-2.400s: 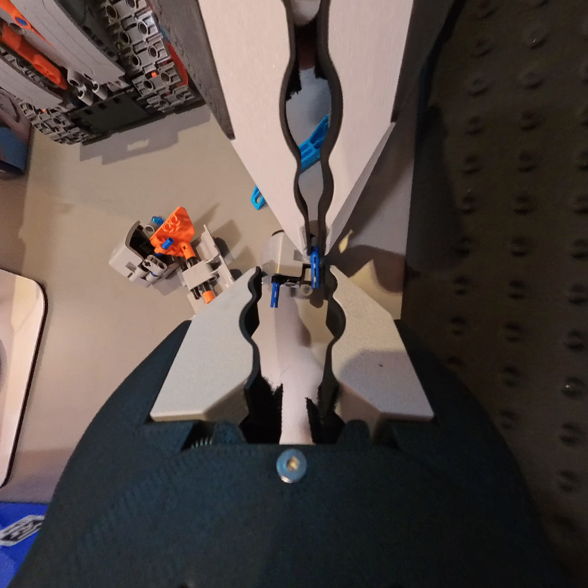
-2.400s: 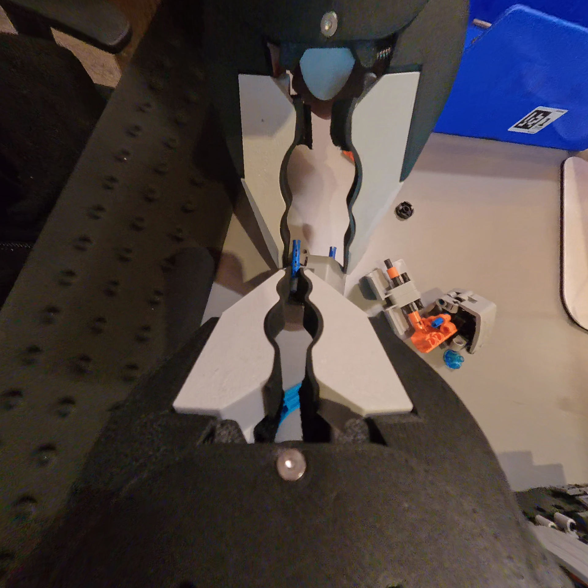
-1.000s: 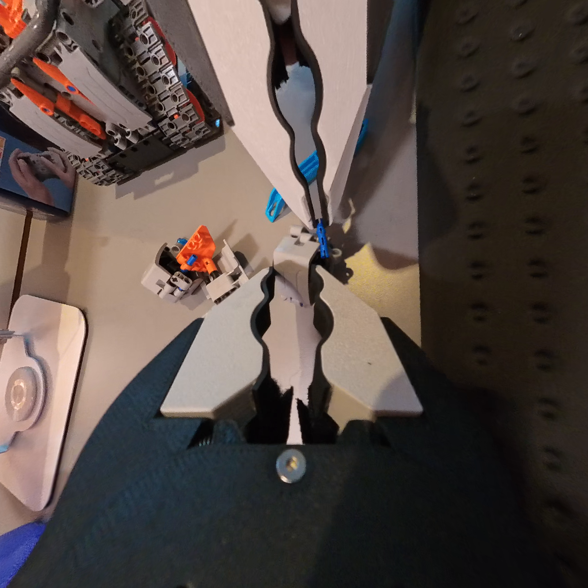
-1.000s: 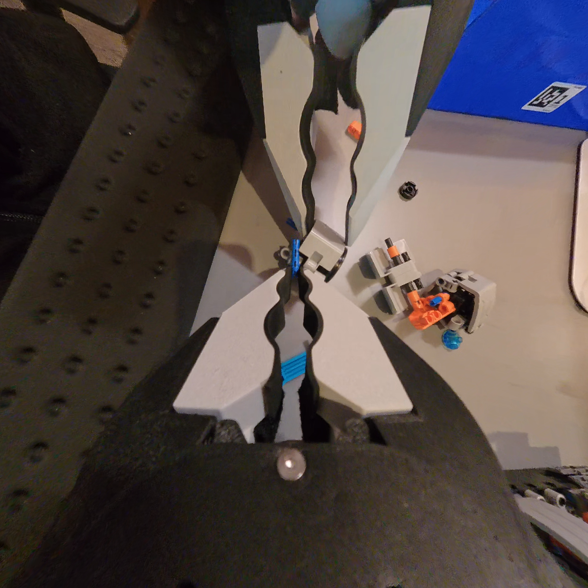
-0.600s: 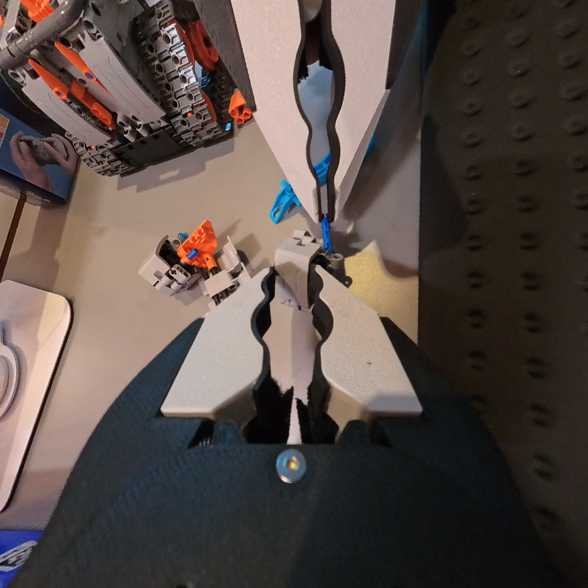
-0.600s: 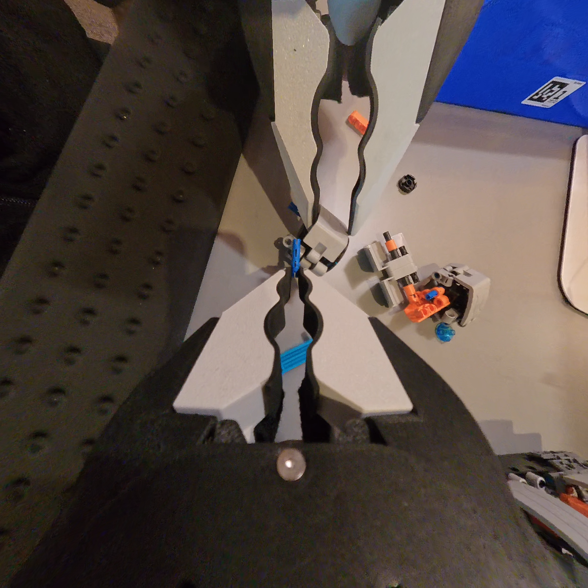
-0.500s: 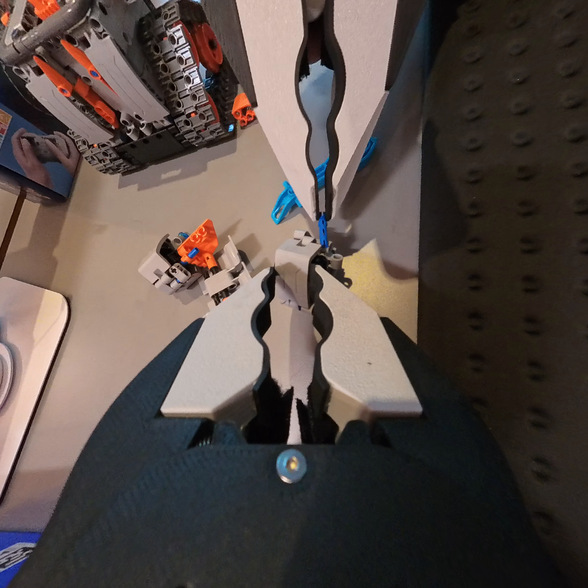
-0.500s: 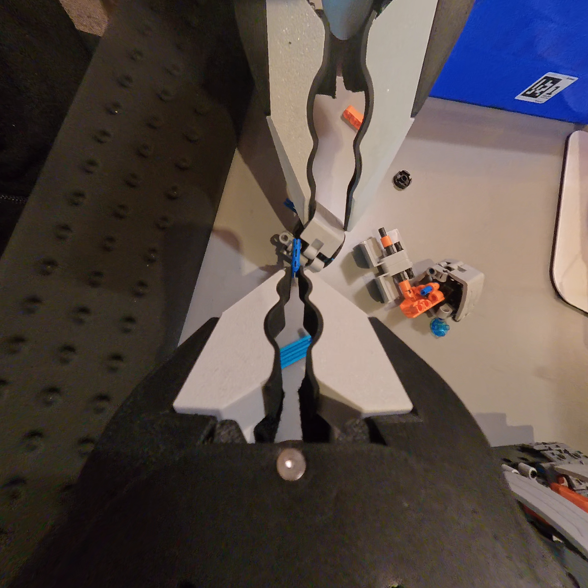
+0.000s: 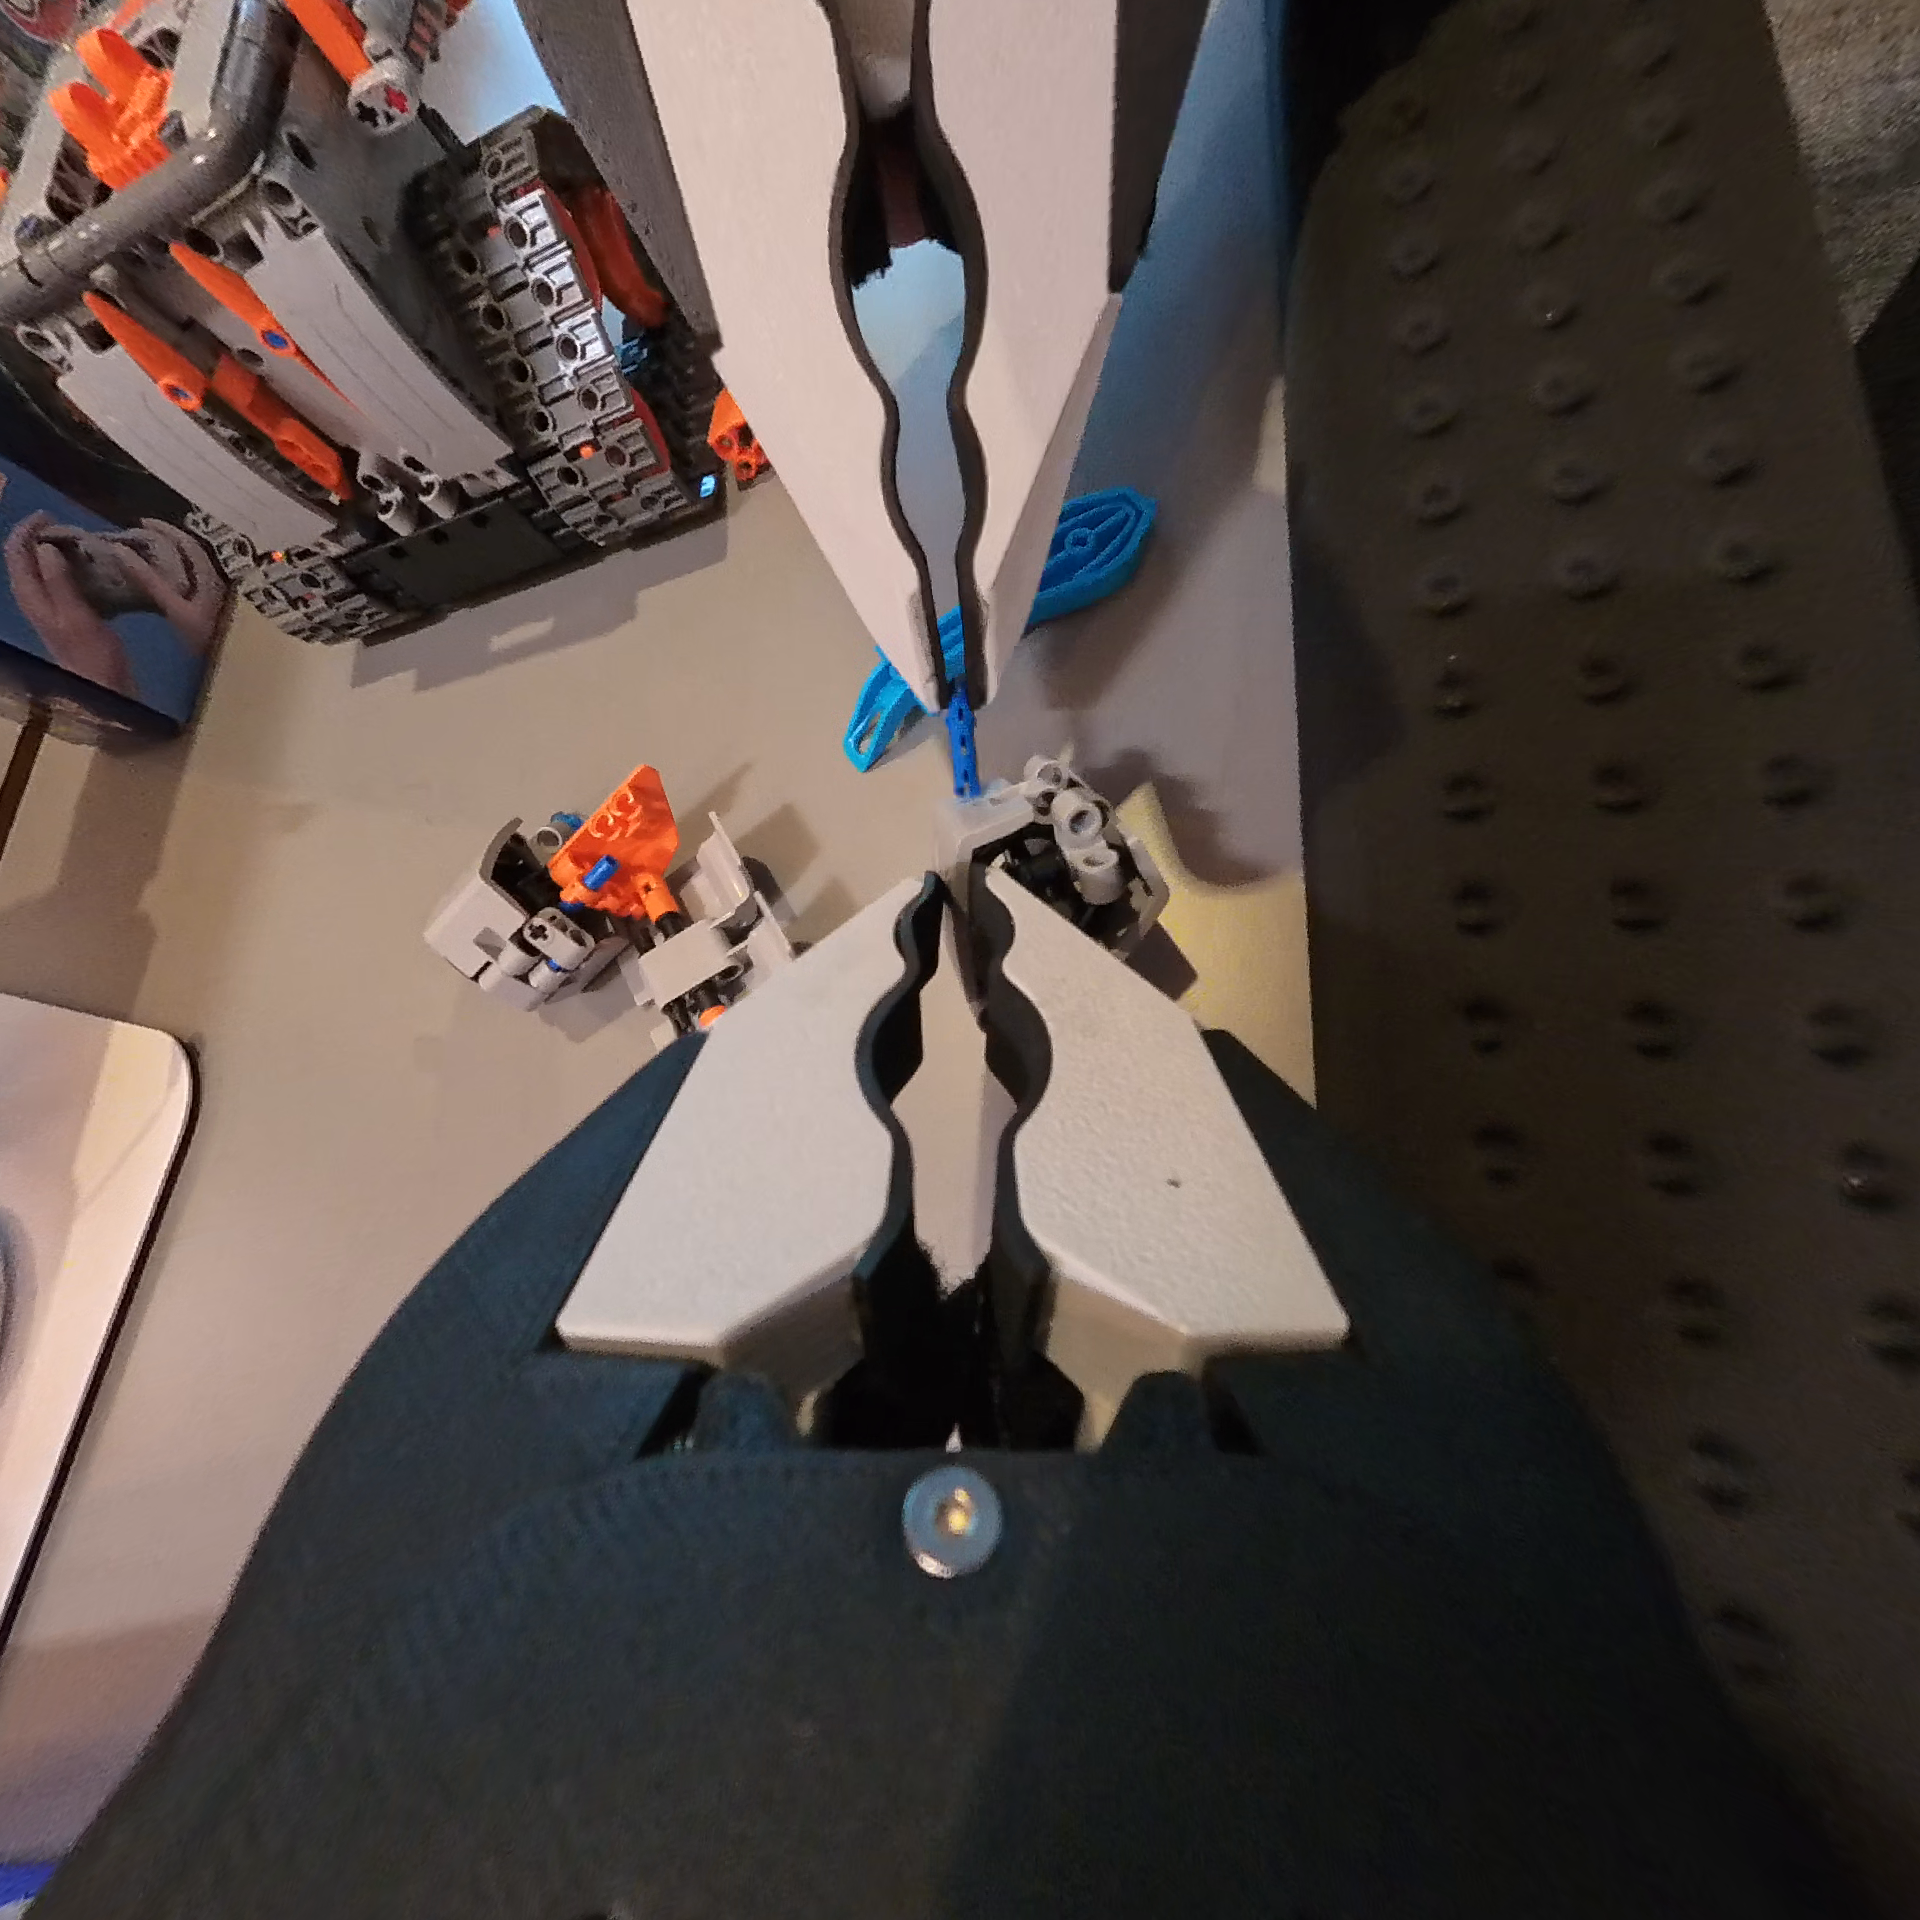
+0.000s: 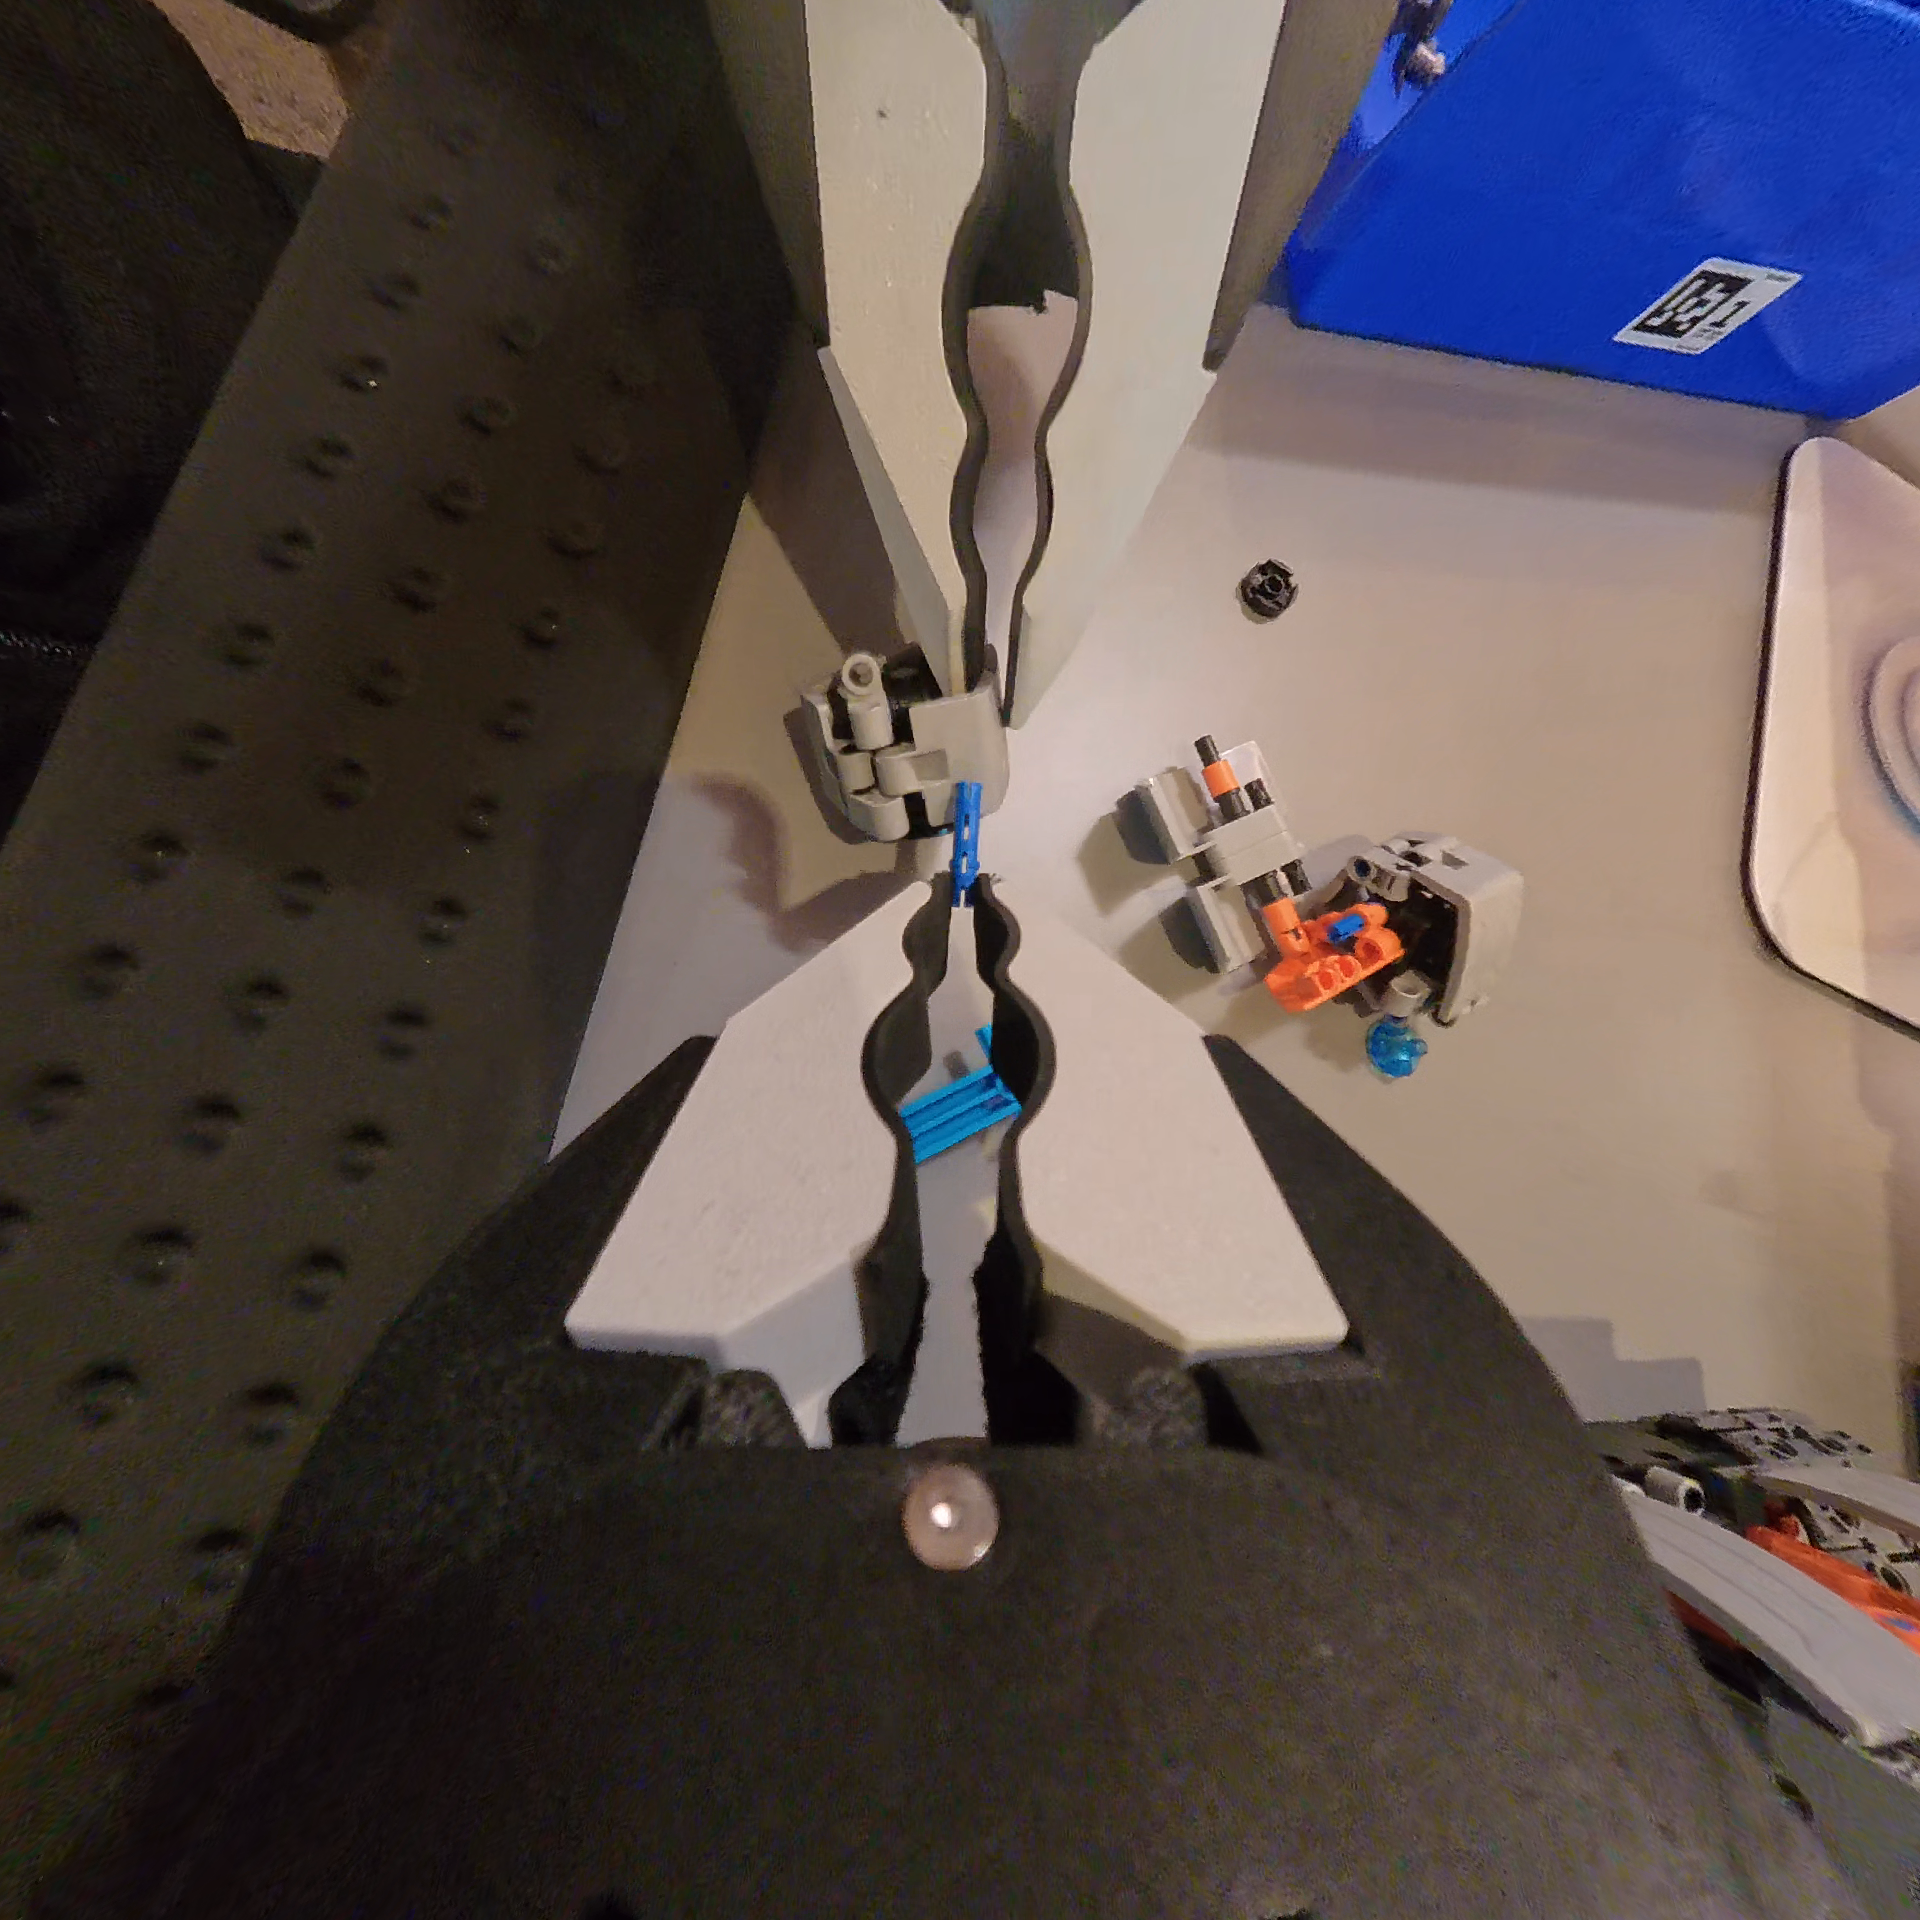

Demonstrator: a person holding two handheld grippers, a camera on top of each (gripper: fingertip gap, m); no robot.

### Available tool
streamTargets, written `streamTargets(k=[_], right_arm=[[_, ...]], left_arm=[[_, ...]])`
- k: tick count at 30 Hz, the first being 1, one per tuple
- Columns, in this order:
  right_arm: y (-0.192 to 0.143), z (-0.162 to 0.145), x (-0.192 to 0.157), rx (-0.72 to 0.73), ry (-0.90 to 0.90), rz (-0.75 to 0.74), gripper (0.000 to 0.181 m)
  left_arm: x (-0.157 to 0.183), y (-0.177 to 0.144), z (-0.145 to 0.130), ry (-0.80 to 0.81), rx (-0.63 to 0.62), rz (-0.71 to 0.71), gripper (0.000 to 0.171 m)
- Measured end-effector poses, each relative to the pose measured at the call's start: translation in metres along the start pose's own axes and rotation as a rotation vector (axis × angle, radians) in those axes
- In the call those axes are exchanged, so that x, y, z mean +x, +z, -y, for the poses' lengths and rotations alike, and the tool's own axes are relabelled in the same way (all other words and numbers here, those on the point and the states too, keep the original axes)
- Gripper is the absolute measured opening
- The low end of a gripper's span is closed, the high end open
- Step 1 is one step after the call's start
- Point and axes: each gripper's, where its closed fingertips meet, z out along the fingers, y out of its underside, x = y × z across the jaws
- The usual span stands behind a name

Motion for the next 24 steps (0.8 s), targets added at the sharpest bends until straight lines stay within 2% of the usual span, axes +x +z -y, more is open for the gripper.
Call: streamTargets(k=[24], right_arm=[[-0.003, 0.008, -0.009, 0.053, -0.056, 0.036, 0.001]], left_arm=[[-0.01, -0.009, 0.014, -0.069, 0.134, 0.064, 0.0]])
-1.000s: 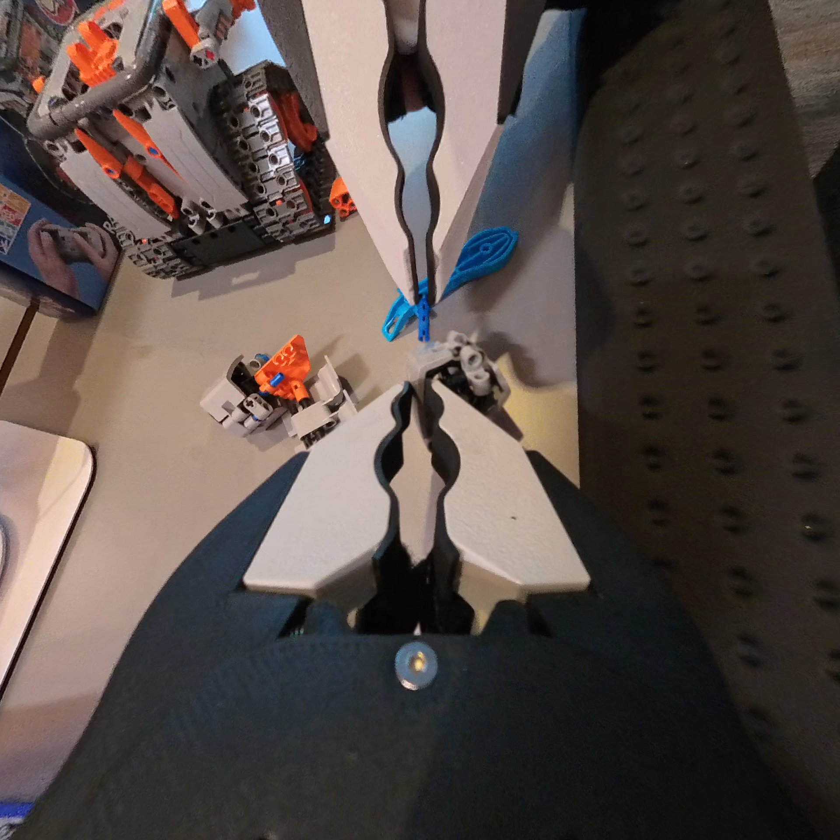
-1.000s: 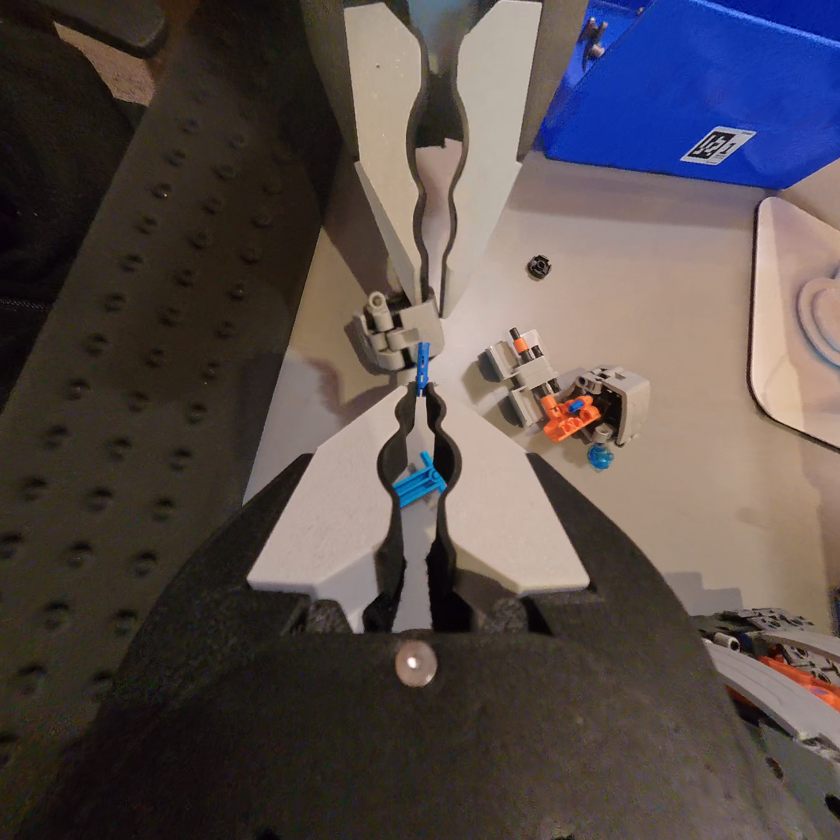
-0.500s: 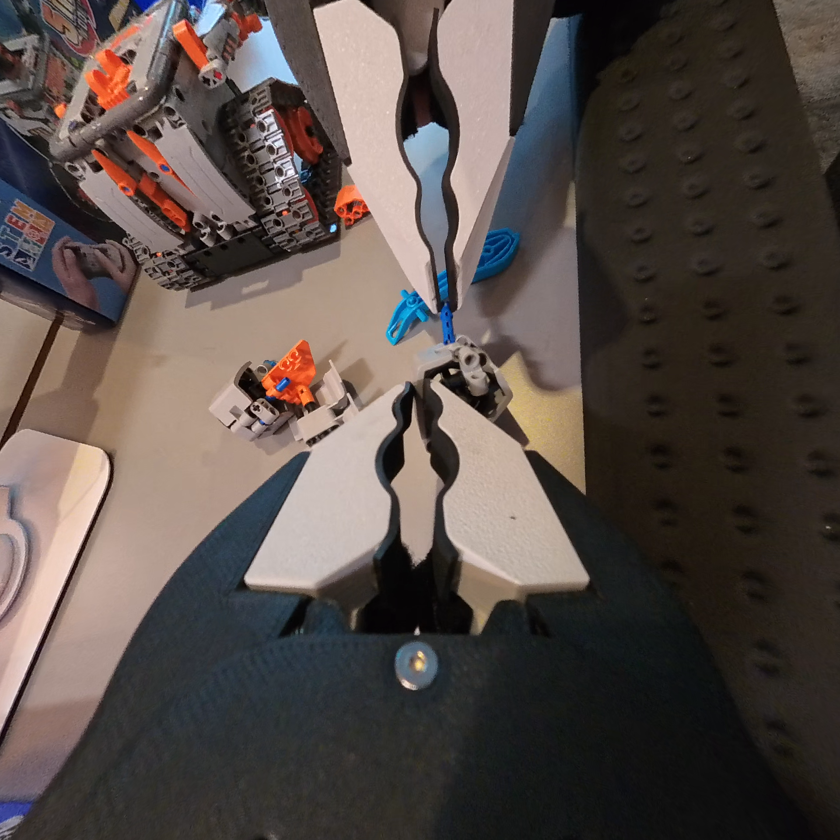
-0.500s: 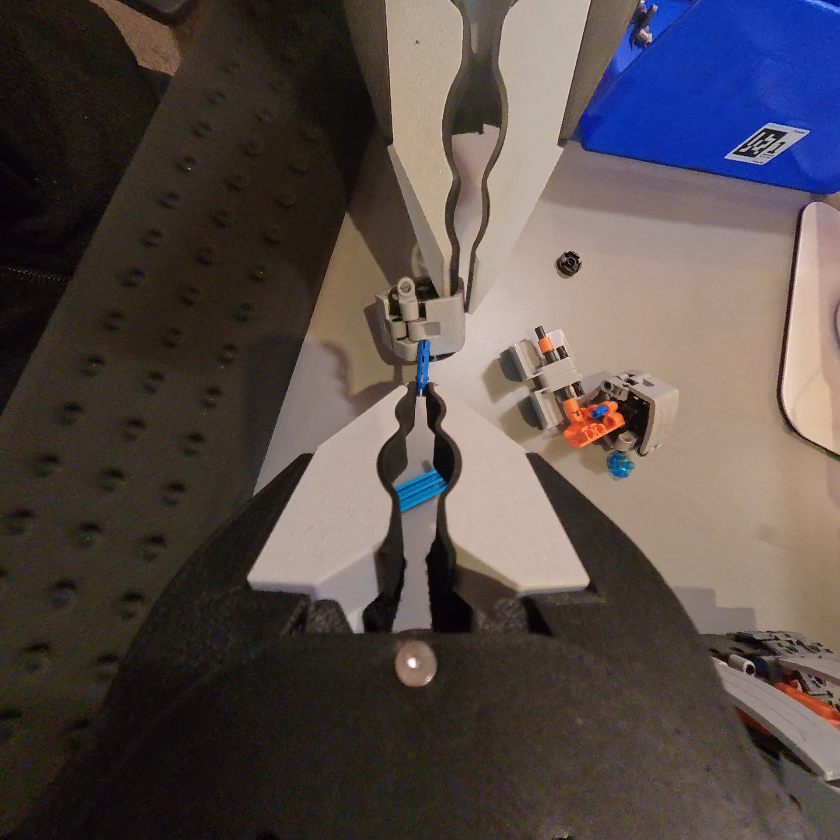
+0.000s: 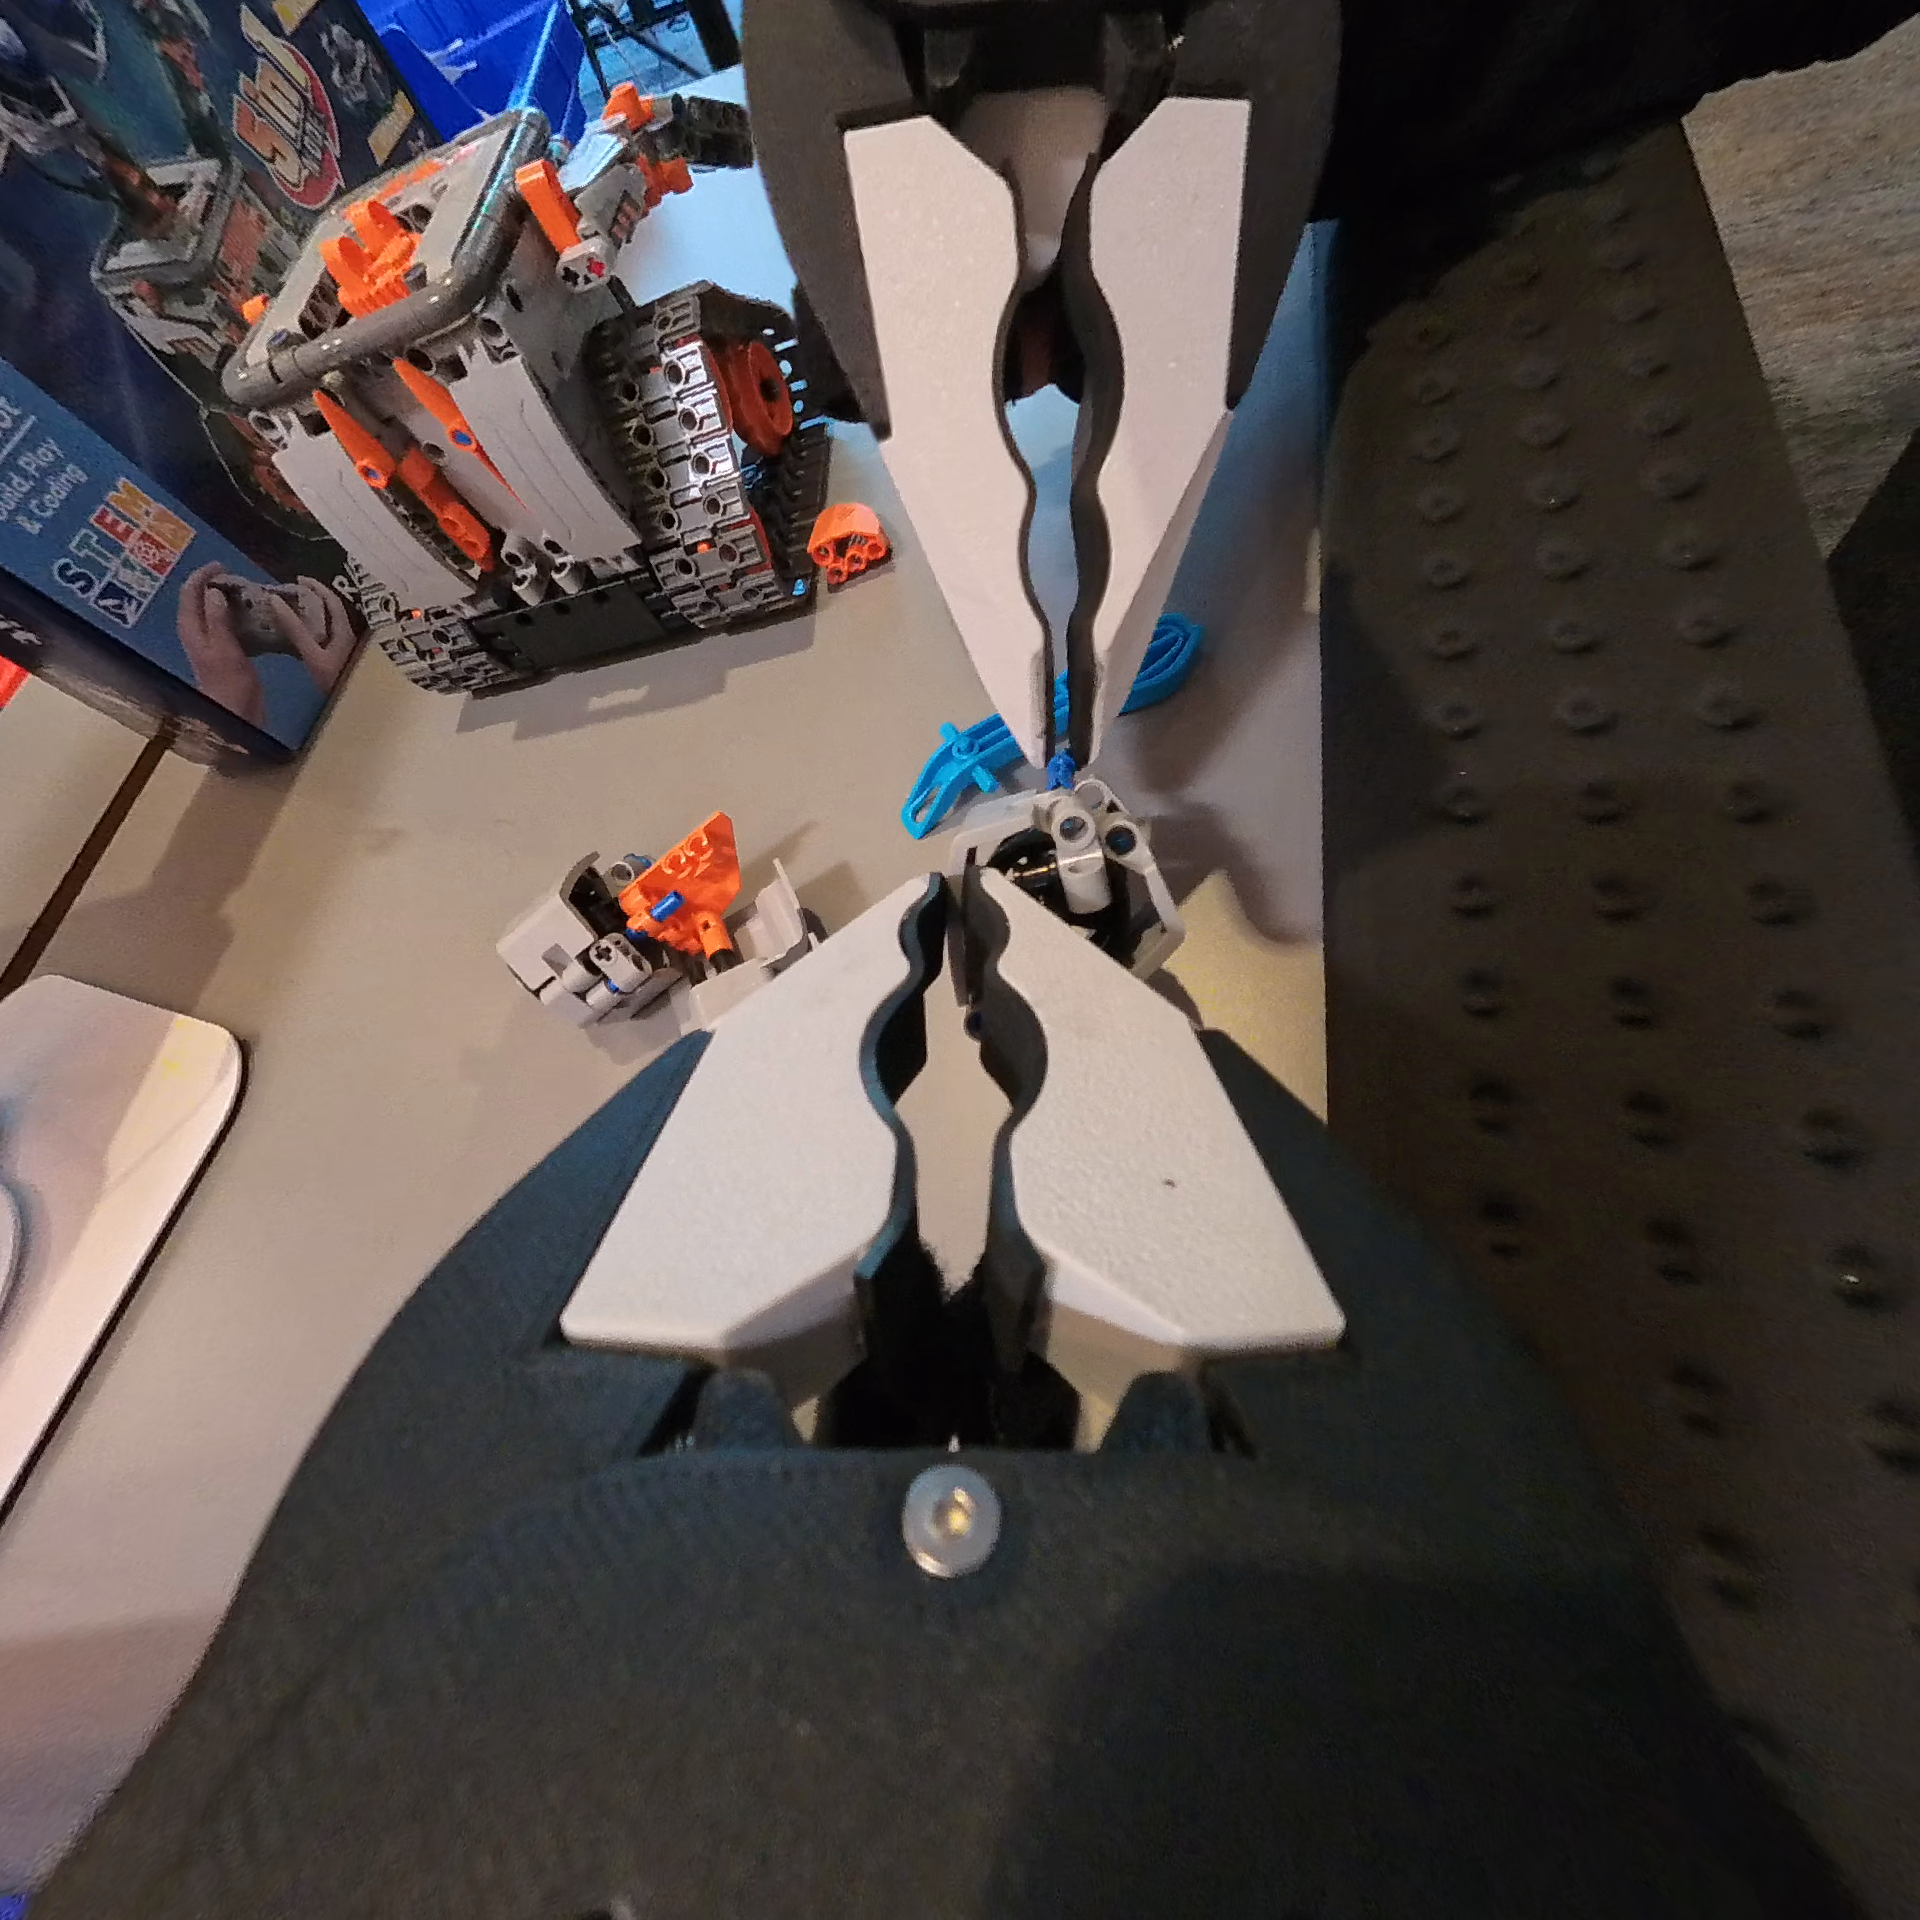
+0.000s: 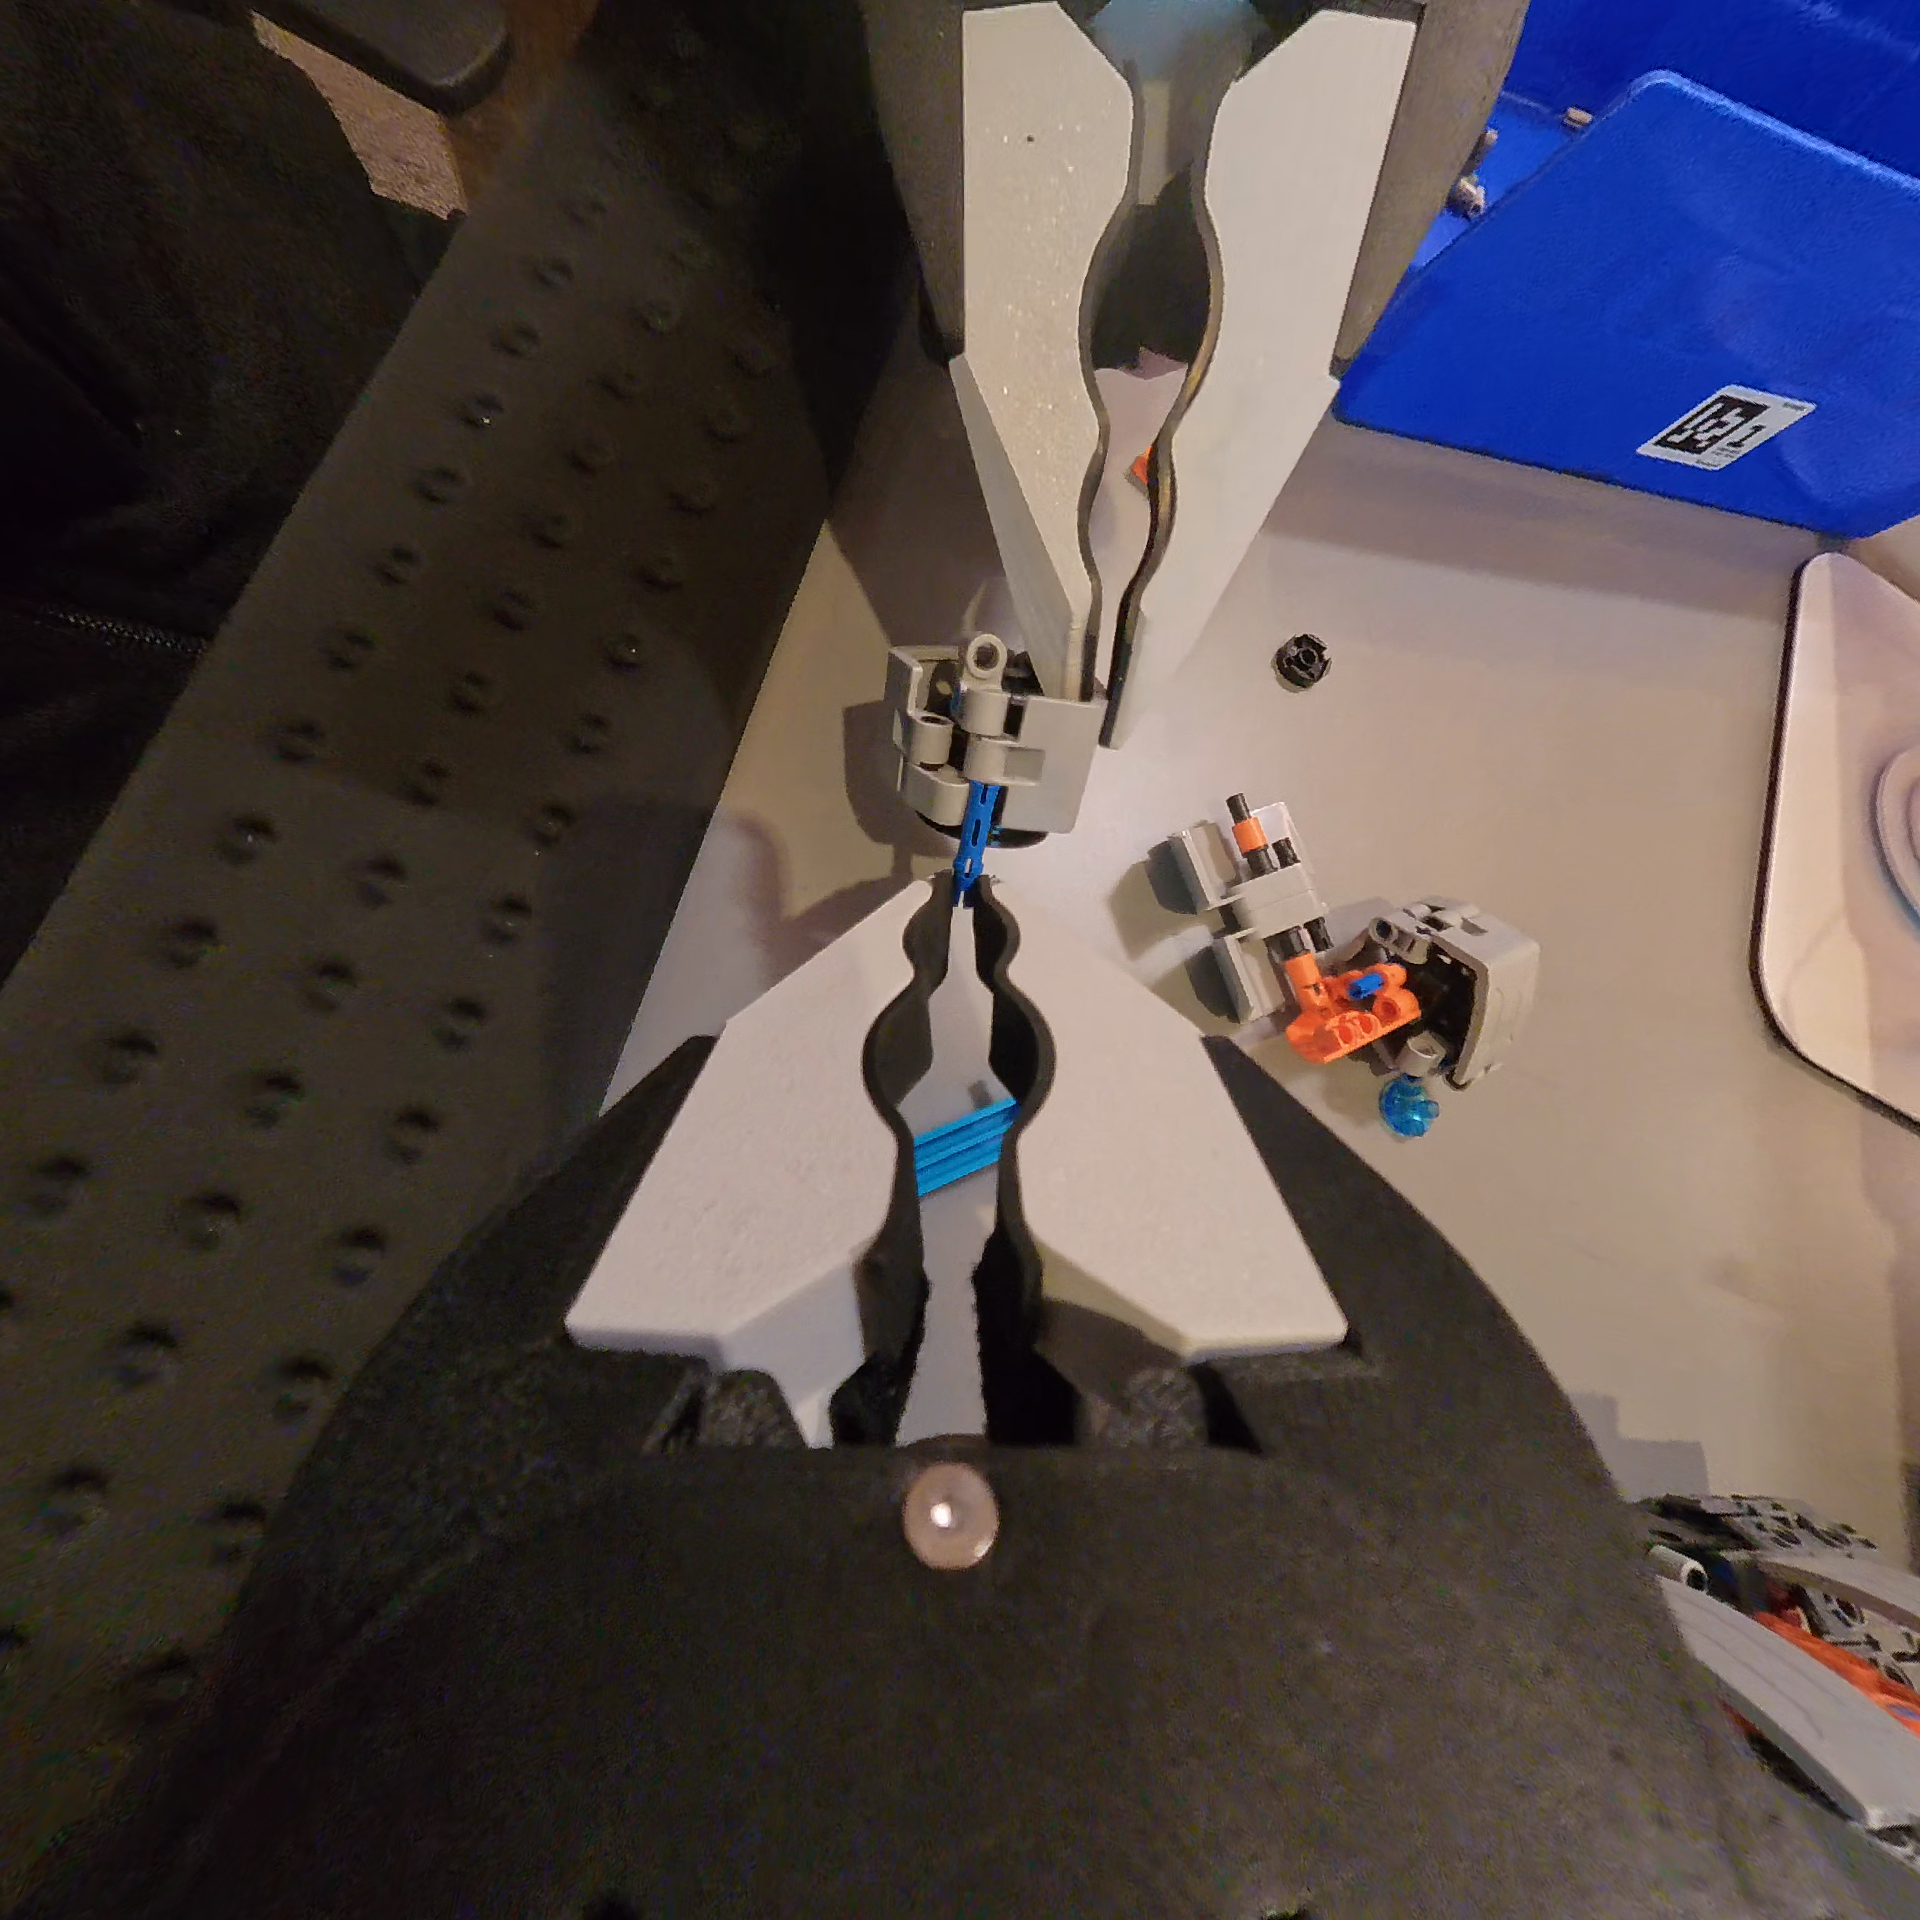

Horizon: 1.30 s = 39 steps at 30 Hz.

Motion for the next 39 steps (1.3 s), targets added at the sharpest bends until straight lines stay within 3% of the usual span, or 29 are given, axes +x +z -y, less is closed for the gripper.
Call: streamTargets(k=[20, 31, 39], right_arm=[[0.002, 0.005, -0.006, -0.008, -0.071, -0.014, 0.001], [-0.004, 0.004, 0.001, 0.014, -0.013, -0.019, 0.001], [0.01, -0.015, 0.001, -0.082, 0.013, -0.01, 0.001]], left_arm=[[-0.01, 0.003, -0.001, -0.219, 0.039, -0.03, 0.0], [-0.007, 0.009, -0.008, -0.152, 0.005, -0.033, 0.0], [0.003, 0.018, -0.023, -0.116, -0.069, -0.069, 0.001]])
